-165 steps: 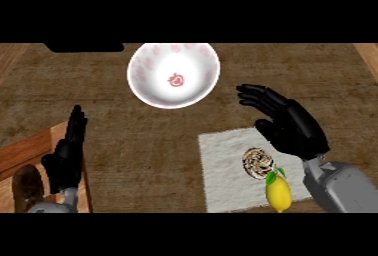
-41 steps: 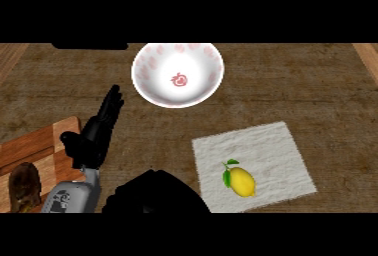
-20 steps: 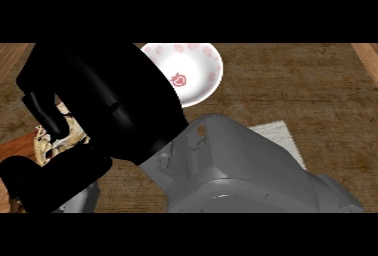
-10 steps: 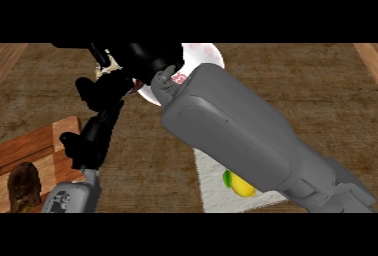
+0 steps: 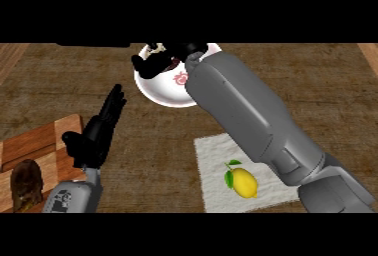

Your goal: Pick the cupcake from the placemat and place it in the bowl

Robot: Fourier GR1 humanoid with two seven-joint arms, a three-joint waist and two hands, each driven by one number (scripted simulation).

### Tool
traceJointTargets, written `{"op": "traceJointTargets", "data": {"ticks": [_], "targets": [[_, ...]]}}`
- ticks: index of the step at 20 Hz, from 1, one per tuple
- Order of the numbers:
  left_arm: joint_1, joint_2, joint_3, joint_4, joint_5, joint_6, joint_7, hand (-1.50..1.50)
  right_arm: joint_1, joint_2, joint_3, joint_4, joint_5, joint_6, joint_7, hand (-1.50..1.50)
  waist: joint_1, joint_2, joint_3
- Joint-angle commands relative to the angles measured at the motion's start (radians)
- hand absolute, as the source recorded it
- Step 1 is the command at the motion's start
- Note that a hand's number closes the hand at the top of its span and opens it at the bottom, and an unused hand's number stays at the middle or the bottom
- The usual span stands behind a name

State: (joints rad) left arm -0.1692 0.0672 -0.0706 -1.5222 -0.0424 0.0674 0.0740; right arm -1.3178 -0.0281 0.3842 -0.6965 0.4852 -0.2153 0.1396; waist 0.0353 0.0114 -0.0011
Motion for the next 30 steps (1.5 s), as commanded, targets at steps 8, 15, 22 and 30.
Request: {"op": "traceJointTargets", "data": {"ticks": [8, 15, 22, 30], "targets": [[-0.029, -0.006, -0.006, -0.019, 0.004, -0.012, 0.037, 0.0, -0.014, 0.024, -0.134, 0.37, -0.047, 0.037, -0.209, 1.5, 0.015, 0.006, 0.001], [0.01, 0.001, 0.003, -0.002, 0.0, -0.015, -0.011, 0.0, 0.01, 0.005, -0.22, 0.435, -0.128, 0.162, -0.439, -1.5, 0.023, 0.011, 0.001], [-0.022, -0.052, -0.032, 0.01, -0.043, 0.038, -0.005, 0.0, -0.026, 0.0, -0.371, 0.402, -0.249, 0.101, -0.545, -1.5, 0.009, 0.007, 0.001], [-0.008, -0.007, 0.004, -0.015, -0.002, -0.012, 0.028, 0.0, -0.076, -0.078, -0.488, 0.434, -0.352, 0.252, -0.474, -1.5, -0.004, 0.0, 0.001]]}}
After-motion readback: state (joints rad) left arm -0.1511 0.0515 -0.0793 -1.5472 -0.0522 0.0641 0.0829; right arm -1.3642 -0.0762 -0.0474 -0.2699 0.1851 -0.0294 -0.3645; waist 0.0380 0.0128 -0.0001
